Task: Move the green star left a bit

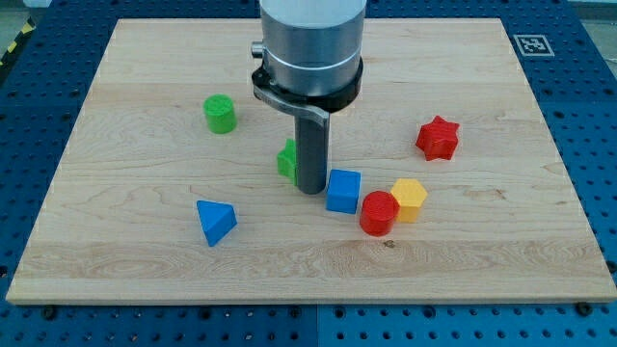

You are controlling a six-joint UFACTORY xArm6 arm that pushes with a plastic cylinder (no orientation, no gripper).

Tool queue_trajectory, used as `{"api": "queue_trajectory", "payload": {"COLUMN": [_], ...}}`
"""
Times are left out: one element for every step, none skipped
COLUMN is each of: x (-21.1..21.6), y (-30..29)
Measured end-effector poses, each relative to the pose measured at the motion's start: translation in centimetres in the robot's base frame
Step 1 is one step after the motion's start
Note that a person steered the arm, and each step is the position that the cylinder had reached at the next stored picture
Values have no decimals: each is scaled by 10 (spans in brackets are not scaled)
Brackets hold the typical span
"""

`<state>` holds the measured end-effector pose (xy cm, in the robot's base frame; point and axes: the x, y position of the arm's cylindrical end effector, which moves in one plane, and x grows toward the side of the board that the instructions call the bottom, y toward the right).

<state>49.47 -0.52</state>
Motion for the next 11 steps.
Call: {"api": "queue_trajectory", "payload": {"x": [-17,-40,-62,-51,-47,-84,-101,-103,-103,-107,-87], "y": [-20,-36,-49,-47,-20,-6,-5,-26,-62,-37,14]}}
